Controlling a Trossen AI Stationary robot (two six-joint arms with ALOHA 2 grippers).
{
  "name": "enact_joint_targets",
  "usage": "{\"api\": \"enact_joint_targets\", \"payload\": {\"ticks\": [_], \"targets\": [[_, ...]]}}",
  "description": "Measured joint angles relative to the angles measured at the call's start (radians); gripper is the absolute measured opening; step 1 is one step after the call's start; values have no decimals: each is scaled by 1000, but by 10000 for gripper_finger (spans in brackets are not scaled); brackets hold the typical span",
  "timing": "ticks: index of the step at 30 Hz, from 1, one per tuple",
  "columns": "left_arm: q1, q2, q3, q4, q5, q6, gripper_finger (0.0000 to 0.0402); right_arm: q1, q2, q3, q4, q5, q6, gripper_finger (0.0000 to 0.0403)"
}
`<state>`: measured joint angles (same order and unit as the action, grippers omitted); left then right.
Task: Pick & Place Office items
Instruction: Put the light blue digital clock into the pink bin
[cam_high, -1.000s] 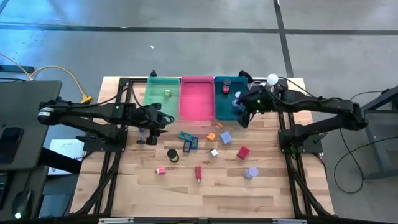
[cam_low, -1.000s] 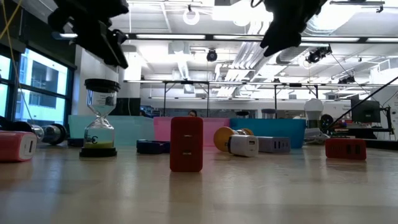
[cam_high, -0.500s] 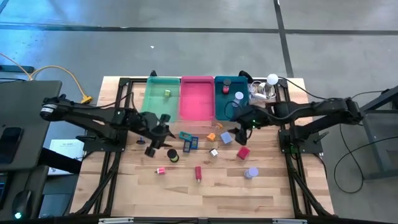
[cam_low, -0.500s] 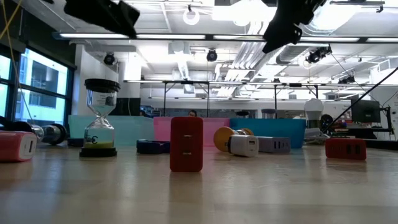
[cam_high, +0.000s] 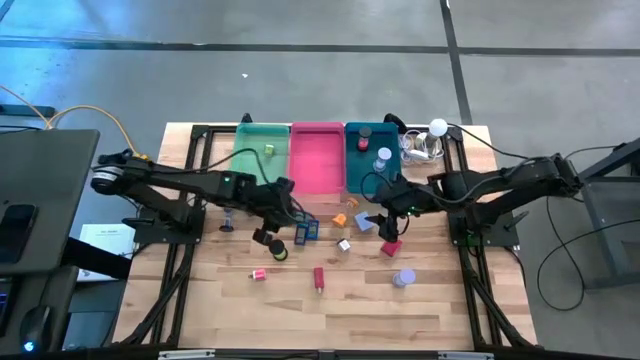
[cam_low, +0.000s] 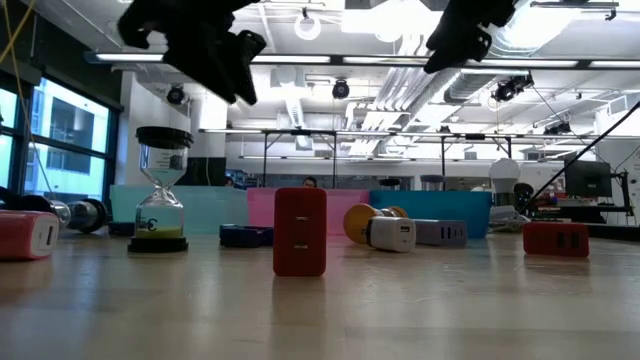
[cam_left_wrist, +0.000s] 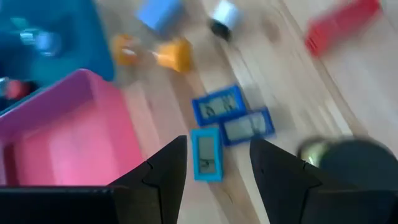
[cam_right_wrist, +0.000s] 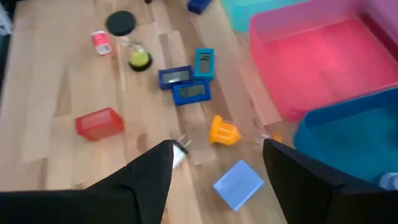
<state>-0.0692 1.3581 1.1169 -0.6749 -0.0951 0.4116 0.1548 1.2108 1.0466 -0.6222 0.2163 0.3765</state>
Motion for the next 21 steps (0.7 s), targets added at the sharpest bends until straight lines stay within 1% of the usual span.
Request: {"api": "enact_joint_targets", "payload": {"ticks": [3, 5, 8, 10, 16, 18, 21], "targets": [[5, 41, 56, -32, 11, 13, 168, 23, 0, 0, -9, 5, 18, 239], [25, 48, 75, -22, 51, 26, 167, 44, 1, 0, -11, 25, 23, 239], [72, 48, 76, 19, 119, 45, 167, 80, 9, 0, -11, 58, 24, 239], [108, 48, 76, 40, 162, 30, 167, 105, 14, 0, -13, 71, 25, 239], [186, 48, 73, 78, 169, -23, 167, 162, 27, 0, -18, 147, 50, 237], [203, 48, 72, 63, 195, -40, 167, 178, 35, 1, -16, 164, 49, 235], [207, 67, 72, 76, 247, 1, 167, 201, 39, 0, -19, 178, 48, 232]]}}
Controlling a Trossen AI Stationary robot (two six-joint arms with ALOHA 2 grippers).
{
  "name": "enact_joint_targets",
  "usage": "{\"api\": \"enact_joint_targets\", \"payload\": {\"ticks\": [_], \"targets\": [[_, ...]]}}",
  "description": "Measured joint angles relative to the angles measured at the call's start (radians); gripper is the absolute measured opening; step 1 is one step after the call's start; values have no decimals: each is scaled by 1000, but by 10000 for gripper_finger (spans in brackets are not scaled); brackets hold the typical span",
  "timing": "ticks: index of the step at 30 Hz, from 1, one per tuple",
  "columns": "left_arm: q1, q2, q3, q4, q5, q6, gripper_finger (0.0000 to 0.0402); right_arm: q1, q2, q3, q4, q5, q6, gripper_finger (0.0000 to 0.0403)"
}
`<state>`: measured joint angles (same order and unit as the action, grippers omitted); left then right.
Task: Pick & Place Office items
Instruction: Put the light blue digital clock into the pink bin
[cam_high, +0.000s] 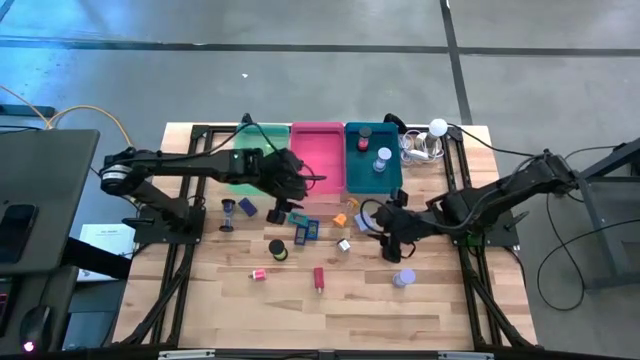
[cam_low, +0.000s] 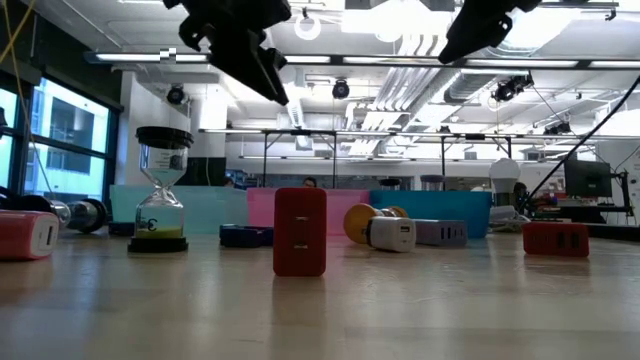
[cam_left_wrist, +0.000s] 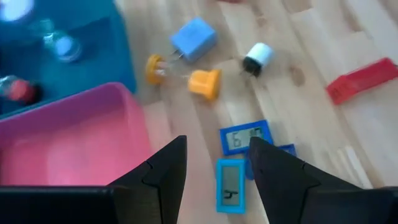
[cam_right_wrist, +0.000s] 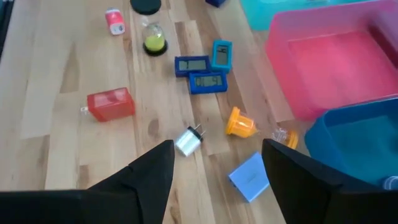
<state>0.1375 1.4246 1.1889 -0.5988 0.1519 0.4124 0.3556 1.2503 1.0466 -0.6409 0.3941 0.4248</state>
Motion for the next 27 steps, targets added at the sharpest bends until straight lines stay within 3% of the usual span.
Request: {"api": "enact_joint_targets", "payload": {"ticks": [5, 11, 21, 27], "targets": [[-2, 56, 0, 4, 123, -7, 167, 5, 15, 1, 5, 9, 1, 231], [-1, 112, -2, -5, 109, -18, 183, 5, 34, 0, 7, 15, 1, 231], [3, 143, 0, -35, 61, -36, 269, 5, 50, 0, 9, 37, 13, 231], [-3, 200, -1, -65, 52, 52, 280, 5, 73, 0, 3, 41, 16, 231]]}}
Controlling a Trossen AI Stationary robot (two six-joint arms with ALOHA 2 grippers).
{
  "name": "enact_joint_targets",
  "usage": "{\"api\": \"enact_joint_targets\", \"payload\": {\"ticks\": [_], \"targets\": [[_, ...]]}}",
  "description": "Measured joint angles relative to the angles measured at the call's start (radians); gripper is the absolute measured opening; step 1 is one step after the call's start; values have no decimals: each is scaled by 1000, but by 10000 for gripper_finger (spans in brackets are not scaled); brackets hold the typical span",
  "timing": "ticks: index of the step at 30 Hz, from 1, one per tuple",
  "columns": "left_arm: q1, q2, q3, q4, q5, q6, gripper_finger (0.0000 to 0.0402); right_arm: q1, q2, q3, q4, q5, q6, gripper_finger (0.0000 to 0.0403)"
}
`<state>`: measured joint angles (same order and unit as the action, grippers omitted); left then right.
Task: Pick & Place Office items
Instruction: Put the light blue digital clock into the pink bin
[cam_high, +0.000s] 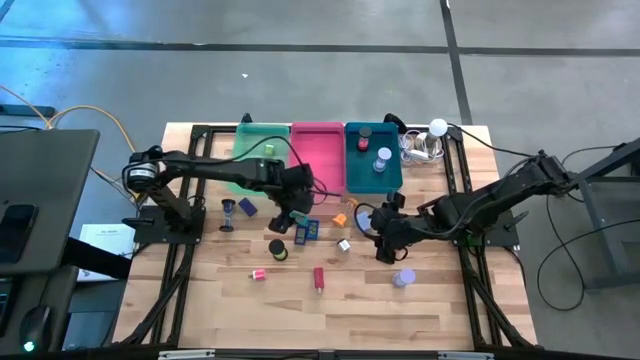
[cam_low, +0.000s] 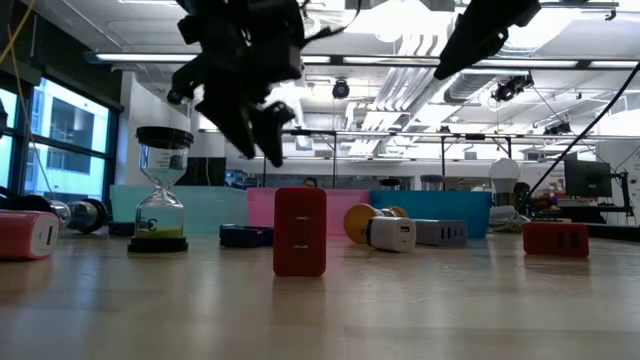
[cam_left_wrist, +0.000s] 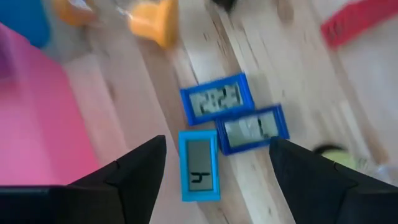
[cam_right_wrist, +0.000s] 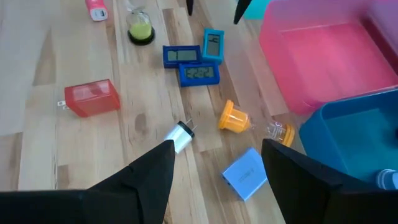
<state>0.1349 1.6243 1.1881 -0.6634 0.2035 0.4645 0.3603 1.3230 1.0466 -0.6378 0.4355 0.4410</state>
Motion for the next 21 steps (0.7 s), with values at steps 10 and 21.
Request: {"api": "enact_joint_targets", "payload": {"ticks": [10, 21], "targets": [[-82, 75, 0, -17, -206, 108, 281, 0, 8, 0, -2, -4, 0, 231], [-93, 75, -1, -35, -201, 128, 281, 0, 8, 0, -2, -4, 0, 231]]}}
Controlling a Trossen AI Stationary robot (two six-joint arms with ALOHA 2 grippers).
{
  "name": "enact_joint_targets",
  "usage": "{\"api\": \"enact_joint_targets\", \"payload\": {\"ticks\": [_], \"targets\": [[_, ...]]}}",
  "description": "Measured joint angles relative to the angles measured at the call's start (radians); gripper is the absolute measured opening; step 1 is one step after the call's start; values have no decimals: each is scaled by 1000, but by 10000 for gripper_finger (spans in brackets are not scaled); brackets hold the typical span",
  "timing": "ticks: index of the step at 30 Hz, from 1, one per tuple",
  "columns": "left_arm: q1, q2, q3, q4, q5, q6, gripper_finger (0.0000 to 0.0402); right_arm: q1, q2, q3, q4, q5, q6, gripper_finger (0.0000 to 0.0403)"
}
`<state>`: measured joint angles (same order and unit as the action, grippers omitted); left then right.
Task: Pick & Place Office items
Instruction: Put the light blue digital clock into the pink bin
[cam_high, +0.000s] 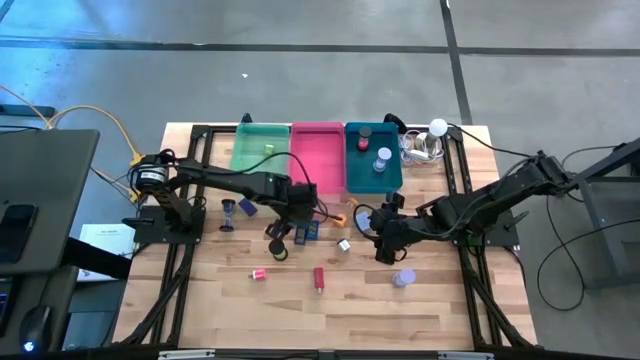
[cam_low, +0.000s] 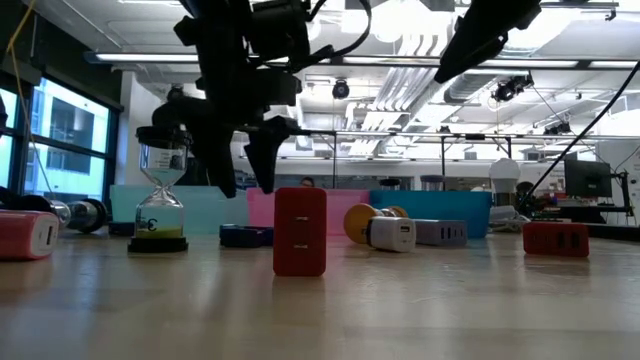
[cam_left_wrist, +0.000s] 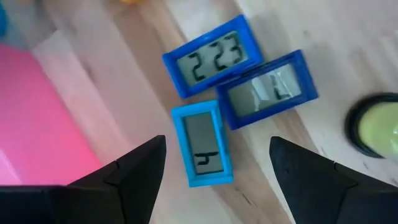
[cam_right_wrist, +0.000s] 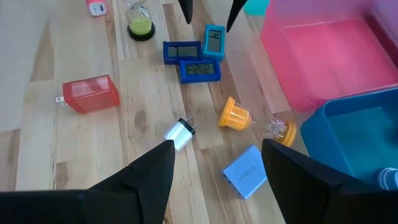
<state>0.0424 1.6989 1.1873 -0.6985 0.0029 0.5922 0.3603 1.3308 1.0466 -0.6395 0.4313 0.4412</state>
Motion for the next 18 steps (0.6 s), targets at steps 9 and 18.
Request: {"api": "enact_joint_targets", "payload": {"ticks": [9, 18], "targets": [[6, 0, 0, 0, 12, 216, 281, 0, 0, 0, 0, 0, 0, 231], [56, 36, -1, 7, 106, 215, 281, 0, 0, 0, 1, 0, 8, 231]]}}
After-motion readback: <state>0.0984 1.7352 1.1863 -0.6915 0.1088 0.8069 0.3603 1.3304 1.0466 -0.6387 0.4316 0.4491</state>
